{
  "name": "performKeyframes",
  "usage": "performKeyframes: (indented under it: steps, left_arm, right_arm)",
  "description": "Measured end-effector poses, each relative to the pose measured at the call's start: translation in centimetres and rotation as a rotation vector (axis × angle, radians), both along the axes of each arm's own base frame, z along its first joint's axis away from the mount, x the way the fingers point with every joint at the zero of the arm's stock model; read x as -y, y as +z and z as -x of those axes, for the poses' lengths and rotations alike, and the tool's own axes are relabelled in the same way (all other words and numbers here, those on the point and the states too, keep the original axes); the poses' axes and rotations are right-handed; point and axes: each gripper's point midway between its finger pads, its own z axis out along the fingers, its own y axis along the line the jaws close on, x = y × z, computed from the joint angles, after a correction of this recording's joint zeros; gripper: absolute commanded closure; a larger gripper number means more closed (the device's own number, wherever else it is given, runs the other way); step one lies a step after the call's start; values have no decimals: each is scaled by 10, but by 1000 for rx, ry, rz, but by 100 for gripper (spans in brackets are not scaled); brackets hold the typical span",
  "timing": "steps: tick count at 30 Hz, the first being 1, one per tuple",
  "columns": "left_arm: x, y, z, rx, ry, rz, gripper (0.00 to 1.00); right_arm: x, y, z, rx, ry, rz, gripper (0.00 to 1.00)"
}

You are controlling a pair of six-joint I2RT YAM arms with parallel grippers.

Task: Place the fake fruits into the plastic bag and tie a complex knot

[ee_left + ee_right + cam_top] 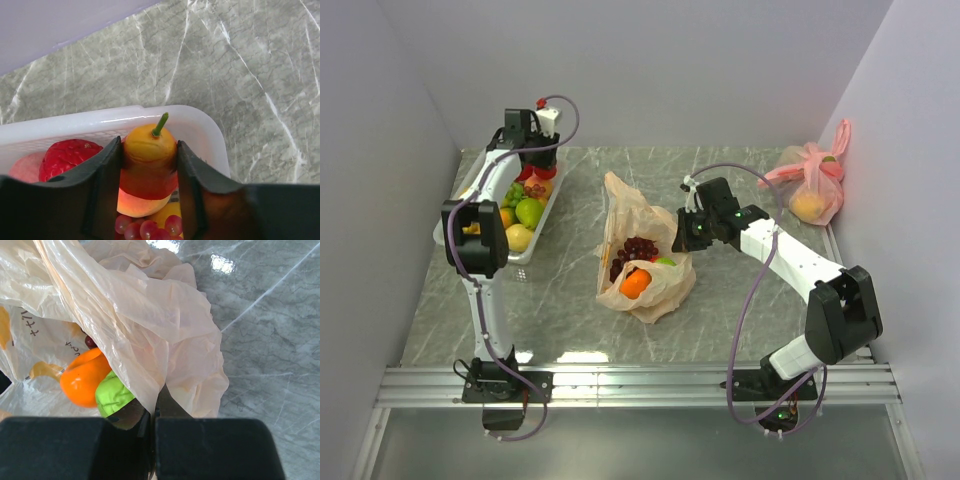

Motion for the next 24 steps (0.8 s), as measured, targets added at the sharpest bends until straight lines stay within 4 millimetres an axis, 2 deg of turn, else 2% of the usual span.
performKeyframes:
  steps: [5,7,11,12,15,17,19,21,22,24]
  left_arm:
    - [0,8,3,1,-2,30,68]
    - [3,19,11,-8,-17,60,70]
    - [22,75,41,26,-79,145,71]
    - [30,97,53,50,-106,170,71]
    - [71,165,99,138,-241,258,71]
    - [104,195,135,168,-349,313,70]
    - [138,210,171,177,-458,361,70]
    - [172,206,205,138,-555,408,71]
    - [189,197,219,111,-597,426,71]
    - [220,167,246,7,-661,458,71]
  right_arm:
    - [0,0,0,0,0,0,100]
    - [0,0,0,1,1,1,100]
    - [0,0,0,2,2,2,100]
    - [0,0,0,2,2,2,100]
    - [0,0,0,1,1,1,100]
    - [0,0,0,1,2,1,100]
    - [0,0,0,0,4,-2,100]
    - [-1,0,1,-1,4,-4,100]
    - [-1,0,1,-2,4,-4,100]
    - [-1,0,1,-3,3,-5,100]
